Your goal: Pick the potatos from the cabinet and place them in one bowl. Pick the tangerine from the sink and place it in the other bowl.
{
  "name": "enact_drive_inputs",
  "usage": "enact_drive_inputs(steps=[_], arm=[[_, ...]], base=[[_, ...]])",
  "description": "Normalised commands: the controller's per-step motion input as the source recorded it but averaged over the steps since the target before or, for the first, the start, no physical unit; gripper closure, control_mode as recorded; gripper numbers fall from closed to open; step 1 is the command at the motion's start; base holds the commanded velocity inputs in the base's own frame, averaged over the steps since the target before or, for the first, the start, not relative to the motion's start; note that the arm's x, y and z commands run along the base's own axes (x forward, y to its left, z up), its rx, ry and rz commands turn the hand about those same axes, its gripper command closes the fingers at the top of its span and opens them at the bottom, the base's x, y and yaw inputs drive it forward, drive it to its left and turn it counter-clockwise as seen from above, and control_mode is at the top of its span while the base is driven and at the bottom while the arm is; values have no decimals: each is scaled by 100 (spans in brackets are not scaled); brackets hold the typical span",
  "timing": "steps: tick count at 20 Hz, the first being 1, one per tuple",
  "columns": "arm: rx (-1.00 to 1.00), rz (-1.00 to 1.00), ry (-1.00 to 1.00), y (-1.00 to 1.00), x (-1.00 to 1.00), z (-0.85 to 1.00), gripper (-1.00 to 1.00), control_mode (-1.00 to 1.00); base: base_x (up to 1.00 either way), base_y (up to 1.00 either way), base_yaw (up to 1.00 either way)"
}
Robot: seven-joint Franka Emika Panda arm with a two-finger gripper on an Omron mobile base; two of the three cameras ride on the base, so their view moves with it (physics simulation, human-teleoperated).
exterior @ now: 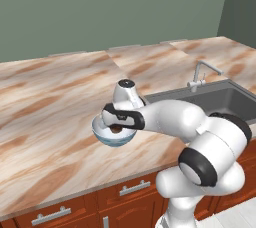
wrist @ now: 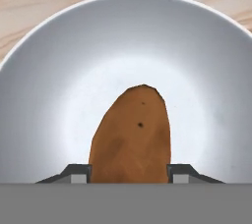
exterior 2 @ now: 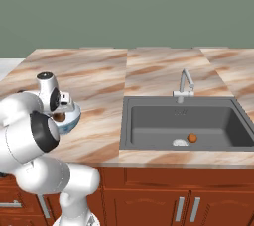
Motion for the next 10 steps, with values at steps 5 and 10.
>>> enact_drive_inputs(steps=[5, 10], arm=[[0, 0, 0, 0, 16, -2, 100, -100], [0, 0, 0, 6, 18, 0, 100, -100]], base=[[0, 0, 0], [0, 0, 0]])
